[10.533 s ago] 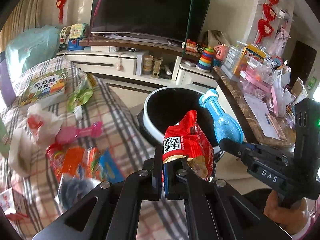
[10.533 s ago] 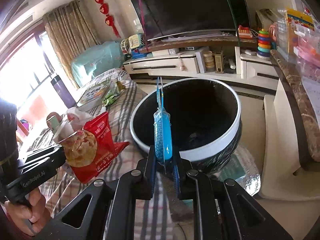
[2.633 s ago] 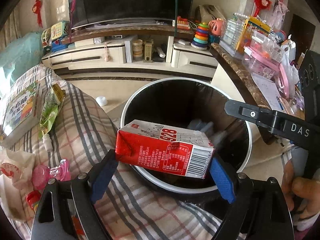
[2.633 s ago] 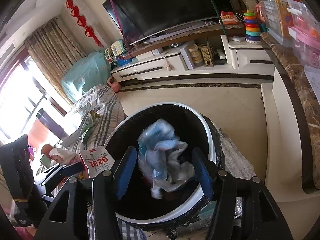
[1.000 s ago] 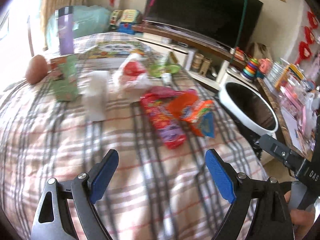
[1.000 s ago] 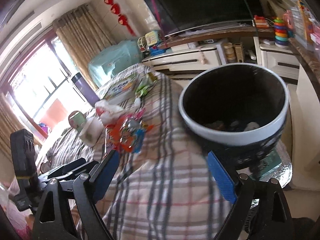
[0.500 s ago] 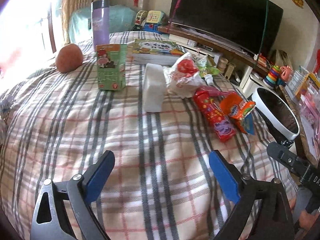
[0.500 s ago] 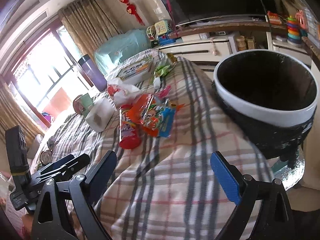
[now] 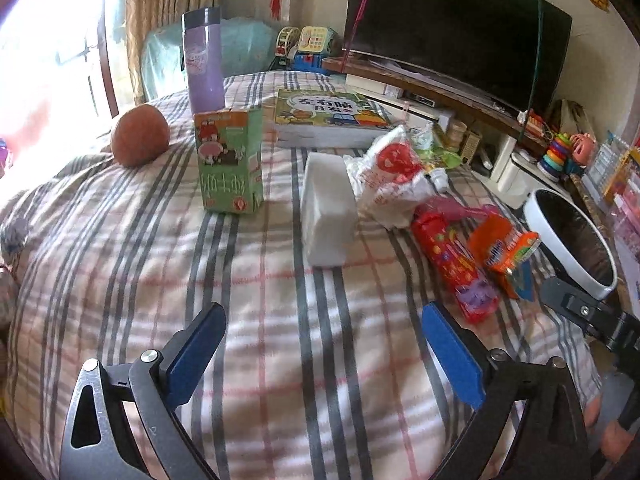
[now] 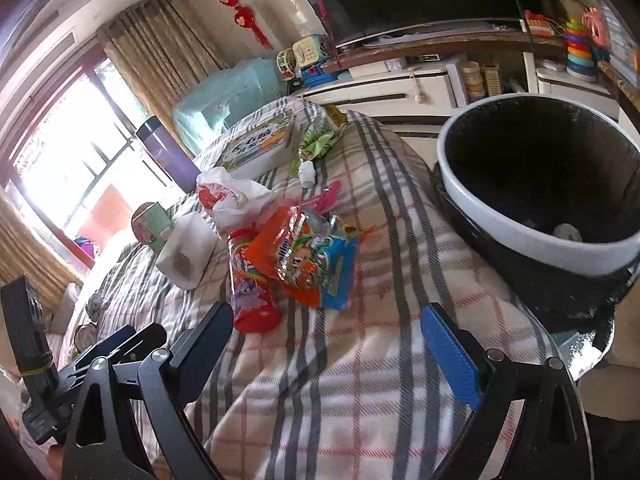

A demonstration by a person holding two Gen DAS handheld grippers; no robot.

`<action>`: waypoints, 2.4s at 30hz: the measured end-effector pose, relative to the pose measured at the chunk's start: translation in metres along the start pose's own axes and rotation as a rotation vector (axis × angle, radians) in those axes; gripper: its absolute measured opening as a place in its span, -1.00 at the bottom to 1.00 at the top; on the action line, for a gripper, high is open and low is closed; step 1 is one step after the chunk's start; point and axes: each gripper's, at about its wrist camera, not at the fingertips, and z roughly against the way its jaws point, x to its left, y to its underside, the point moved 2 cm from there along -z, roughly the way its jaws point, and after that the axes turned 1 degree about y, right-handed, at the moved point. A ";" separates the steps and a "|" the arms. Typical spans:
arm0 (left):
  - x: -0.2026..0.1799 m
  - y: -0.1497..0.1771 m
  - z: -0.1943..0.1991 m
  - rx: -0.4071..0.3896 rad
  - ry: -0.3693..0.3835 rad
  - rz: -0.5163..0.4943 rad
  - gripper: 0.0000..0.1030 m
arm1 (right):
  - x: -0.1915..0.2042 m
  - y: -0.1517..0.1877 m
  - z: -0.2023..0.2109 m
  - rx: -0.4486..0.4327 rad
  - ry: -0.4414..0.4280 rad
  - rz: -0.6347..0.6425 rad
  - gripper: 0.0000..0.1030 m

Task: Collect trash
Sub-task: 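Withdraw both tools from the bin back over the table, then grasp the white tissue pack with the left tool while the right tool grasps the orange snack bag, then carry the tissue pack and snack bag over the bin and open both tools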

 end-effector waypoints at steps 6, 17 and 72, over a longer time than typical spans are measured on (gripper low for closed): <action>0.009 -0.025 -0.025 -0.011 -0.047 0.009 0.93 | 0.002 -0.010 -0.013 0.010 0.003 -0.001 0.86; 0.007 -0.036 -0.058 -0.014 -0.046 -0.010 -0.03 | -0.002 -0.022 -0.039 0.040 0.013 -0.028 0.21; -0.133 -0.025 -0.012 0.000 0.348 -0.262 -0.50 | -0.094 -0.025 0.089 -0.156 0.126 -0.092 -0.72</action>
